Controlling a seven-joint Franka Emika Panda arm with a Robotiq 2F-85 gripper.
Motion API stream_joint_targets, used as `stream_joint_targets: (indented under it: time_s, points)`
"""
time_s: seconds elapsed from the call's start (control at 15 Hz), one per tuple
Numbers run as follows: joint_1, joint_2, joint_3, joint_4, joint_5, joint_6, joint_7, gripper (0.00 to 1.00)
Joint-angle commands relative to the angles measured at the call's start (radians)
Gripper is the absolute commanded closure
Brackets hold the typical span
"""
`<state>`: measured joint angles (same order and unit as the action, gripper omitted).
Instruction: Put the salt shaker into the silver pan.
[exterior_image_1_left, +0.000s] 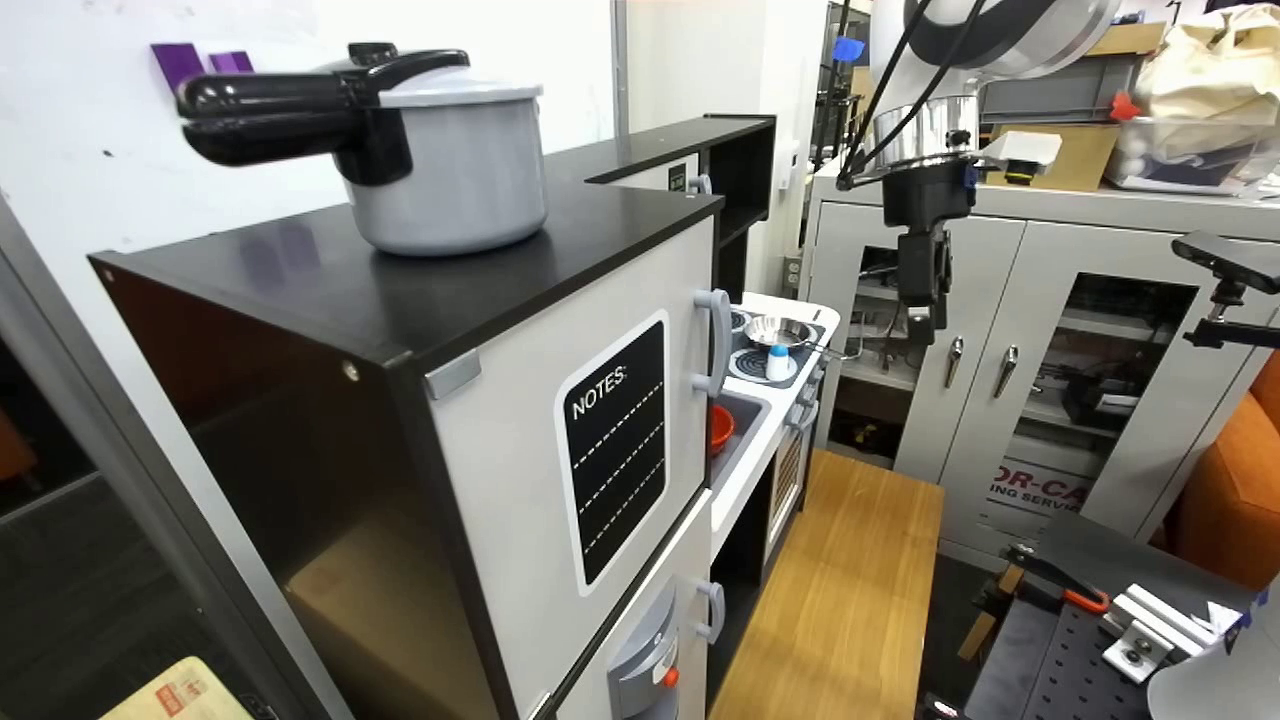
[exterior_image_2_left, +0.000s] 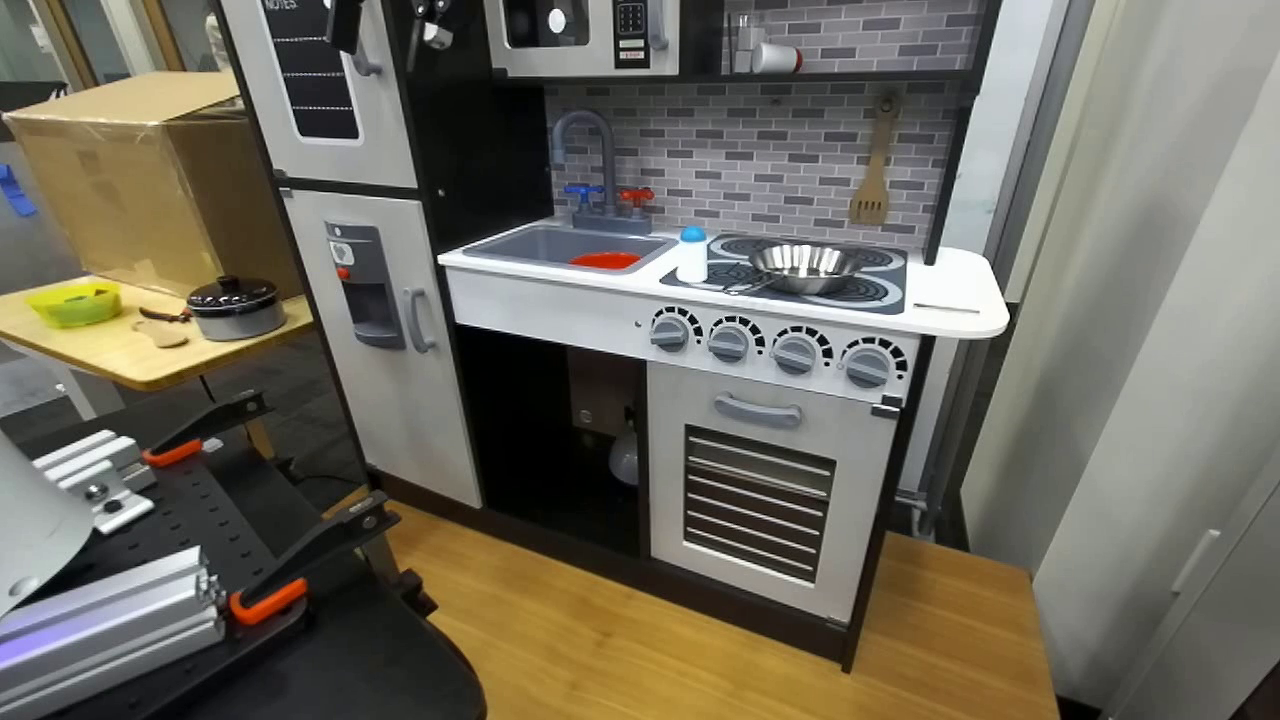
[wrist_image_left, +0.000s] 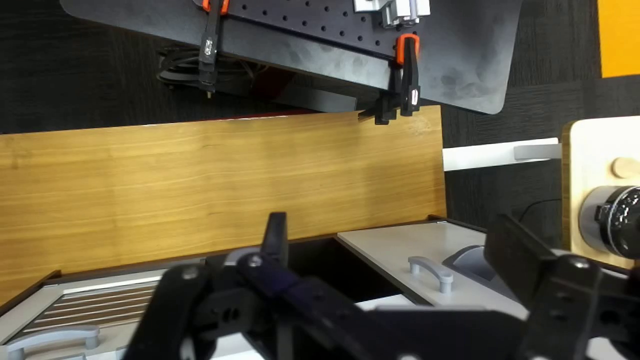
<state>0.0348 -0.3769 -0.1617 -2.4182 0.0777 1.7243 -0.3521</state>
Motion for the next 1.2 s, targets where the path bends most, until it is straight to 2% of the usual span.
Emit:
stream_joint_targets:
  time_s: [0.0, 0.27, 0.6, 0.73, 0.8, 1.13]
  points:
    - [-0.022, 0.034, 0.023, 0.014, -0.027, 0.031, -0.004, 0.00]
    - [-0.036, 0.111, 0.019, 0.035, -0.137, 0.145, -0.024, 0.00]
    - [-0.057, 0.239, 0.011, 0.090, -0.181, 0.274, -0.064, 0.00]
    - [-0.063, 0.284, 0.014, 0.126, -0.177, 0.280, -0.090, 0.00]
    - [-0.064, 0.244, 0.021, 0.084, -0.167, 0.285, -0.056, 0.00]
    - [-0.065, 0.253, 0.024, 0.089, -0.167, 0.285, -0.058, 0.00]
